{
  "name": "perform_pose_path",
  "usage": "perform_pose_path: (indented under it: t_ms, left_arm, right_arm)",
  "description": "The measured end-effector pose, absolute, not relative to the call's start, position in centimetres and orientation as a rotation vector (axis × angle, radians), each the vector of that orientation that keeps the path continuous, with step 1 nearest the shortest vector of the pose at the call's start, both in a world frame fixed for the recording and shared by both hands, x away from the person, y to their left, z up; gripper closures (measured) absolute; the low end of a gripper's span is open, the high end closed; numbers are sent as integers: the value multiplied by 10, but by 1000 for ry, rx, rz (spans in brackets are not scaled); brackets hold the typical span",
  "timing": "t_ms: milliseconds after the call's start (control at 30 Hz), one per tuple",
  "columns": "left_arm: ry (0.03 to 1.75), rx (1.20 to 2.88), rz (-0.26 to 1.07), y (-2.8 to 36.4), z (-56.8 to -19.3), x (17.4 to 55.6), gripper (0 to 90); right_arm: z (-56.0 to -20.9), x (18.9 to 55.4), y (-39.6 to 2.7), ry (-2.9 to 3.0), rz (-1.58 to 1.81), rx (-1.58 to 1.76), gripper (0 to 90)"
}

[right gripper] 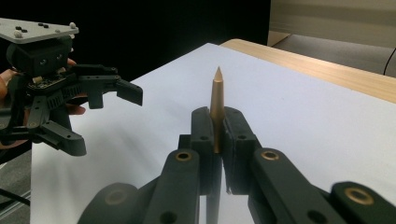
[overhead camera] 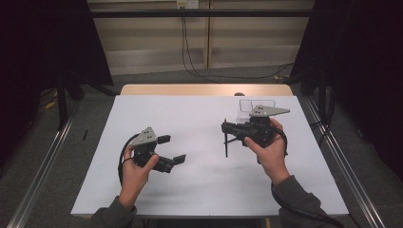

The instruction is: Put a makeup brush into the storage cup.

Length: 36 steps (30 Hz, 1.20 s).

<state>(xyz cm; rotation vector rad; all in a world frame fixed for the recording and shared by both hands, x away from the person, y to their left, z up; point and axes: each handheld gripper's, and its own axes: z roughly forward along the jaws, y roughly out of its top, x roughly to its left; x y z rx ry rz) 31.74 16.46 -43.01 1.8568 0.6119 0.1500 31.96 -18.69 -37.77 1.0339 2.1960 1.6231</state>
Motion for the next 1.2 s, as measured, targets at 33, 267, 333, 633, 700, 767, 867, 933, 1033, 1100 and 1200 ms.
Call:
perform_pose_path:
  t_ms: [33, 267, 333, 633, 700, 767, 867, 933, 1033, 1100, 1200]
  left_arm:
    - [605, 1861, 157, 167, -430, 317, 15]
    - [603, 1880, 172, 180, -433, 314, 17]
    - [606, 1880, 179, 185, -433, 314, 17]
    - [619, 1893, 191, 198, -434, 312, 19]
    - [613, 1904, 199, 201, -434, 312, 19]
    - [621, 1906, 209, 204, -434, 311, 19]
    - [620, 1918, 217, 211, -435, 310, 21]
    - [630, 1915, 220, 215, -436, 309, 23]
    - [631, 1930, 229, 221, -437, 308, 23]
    - [639, 1928, 233, 225, -438, 307, 23]
    - [650, 1930, 245, 231, -439, 304, 24]
  right_arm:
    - [-378, 319, -187, 2194, 1621, 1034, 851]
    - [-378, 320, -191, 2185, 1622, 1038, 851]
    - [-378, 319, -192, 2182, 1618, 1039, 851]
    - [-377, 318, -200, 2165, 1614, 1047, 851]
    - [-378, 317, -200, 2165, 1612, 1050, 851]
    - [-378, 317, -201, 2164, 1608, 1049, 851]
    - [-378, 317, -201, 2165, 1608, 1044, 851]
    - [-378, 317, -201, 2169, 1605, 1042, 852]
    - [-376, 318, -201, 2168, 1600, 1036, 851]
    - [-374, 318, -202, 2164, 1599, 1033, 852]
    - [-371, 320, -205, 2156, 1602, 1029, 851]
